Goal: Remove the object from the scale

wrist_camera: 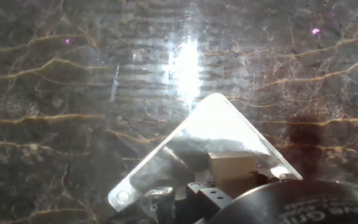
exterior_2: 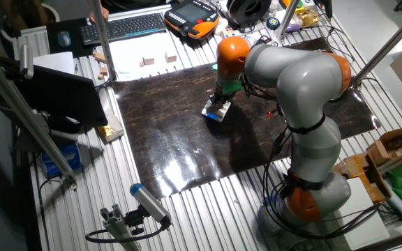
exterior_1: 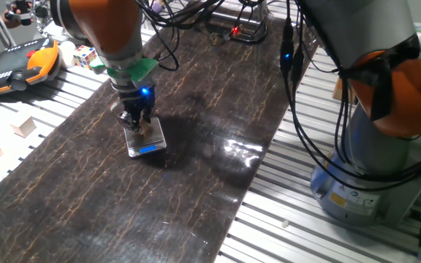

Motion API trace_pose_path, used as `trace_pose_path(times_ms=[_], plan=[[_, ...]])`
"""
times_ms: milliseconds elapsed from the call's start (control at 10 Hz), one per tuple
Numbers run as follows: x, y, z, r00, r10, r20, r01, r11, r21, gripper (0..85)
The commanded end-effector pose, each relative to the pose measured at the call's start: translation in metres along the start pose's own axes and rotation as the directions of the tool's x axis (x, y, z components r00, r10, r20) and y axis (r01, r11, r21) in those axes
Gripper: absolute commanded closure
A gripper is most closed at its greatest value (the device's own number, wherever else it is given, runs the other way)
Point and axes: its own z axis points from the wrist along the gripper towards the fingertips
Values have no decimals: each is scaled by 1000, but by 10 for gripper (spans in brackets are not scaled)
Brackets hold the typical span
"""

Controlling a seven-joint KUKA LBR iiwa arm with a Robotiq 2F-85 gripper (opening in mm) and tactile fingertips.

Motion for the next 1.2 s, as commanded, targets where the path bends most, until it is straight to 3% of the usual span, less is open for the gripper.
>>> trace_pose_path(times_ms=[0, 500, 700, 1100], plan=[[0, -3, -2, 1000, -11, 3, 11, 1000, 6, 843], [18, -85, -34, 995, -101, -22, 102, 995, 15, 843], [29, -99, -36, 995, -96, -18, 97, 994, 51, 843], [46, -118, -23, 994, -108, -9, 108, 992, 60, 843]])
